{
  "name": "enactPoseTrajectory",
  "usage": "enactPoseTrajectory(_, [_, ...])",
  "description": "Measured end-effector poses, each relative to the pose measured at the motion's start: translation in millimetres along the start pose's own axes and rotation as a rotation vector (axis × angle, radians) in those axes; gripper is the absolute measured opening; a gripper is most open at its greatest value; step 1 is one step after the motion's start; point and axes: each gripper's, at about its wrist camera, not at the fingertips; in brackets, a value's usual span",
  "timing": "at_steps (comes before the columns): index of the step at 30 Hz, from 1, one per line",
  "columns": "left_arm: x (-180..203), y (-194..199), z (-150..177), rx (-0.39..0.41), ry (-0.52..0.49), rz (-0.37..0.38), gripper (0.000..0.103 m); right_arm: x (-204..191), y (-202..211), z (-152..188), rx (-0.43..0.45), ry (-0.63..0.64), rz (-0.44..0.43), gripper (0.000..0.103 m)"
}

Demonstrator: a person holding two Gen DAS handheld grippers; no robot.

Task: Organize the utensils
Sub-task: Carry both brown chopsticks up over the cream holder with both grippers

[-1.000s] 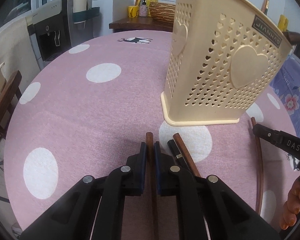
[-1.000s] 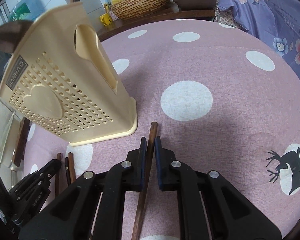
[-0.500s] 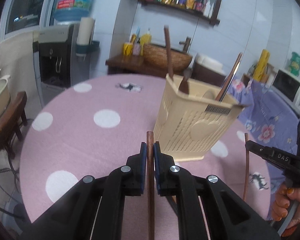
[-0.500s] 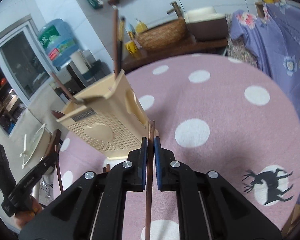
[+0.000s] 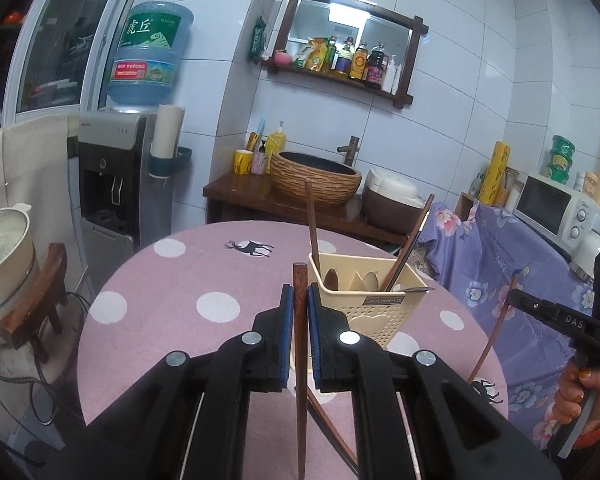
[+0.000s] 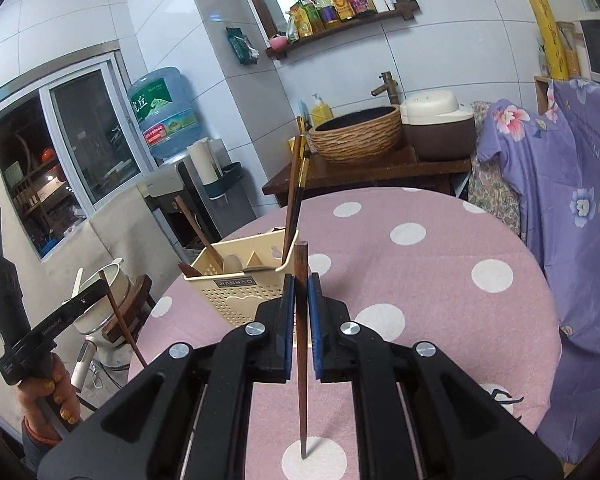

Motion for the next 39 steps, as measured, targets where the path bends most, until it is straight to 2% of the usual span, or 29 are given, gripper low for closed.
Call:
enactPoseTrajectory(13, [-4.2, 8.8, -5.8, 0.031, -0.003, -0.013, 0.008, -4.6, 4.4, -11.3, 0.006, 0.015, -0.004, 0.008])
enactPoseTrajectory(20, [-9.3, 15.7, -19.7, 0.056, -0.006, -0.019, 0.008, -9.3, 11.8, -26.8, 0.000, 0.030, -0.018, 0.008])
enactPoseTrajectory(28, [-8.5, 33.4, -68.4, 0.145, -0.030, -0.043, 0.008, -28.9, 24.7, -71.7, 0.040, 0.071, -0.022, 0.008])
enactPoseTrajectory(34, [-2.8, 32.8, -122.2, 0.202, -0.030, -0.056, 0.008, -50.7, 30.7, -125.2, 0.111, 0.071, -0.020, 0.008])
enactPoseTrajectory(39, [2.6, 26.3, -154.1, 0.250, 0.001, -0.070, 0.008, -73.6, 26.6, -163.5, 0.177, 0.072, -0.025, 0.008])
Point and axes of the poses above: each gripper's, at about its wrist camera, not at the fingertips, and y roughly against the way its jaws point, x to its right, z to its underside, and after that the axes turned 7 degrees about -y, right-handed
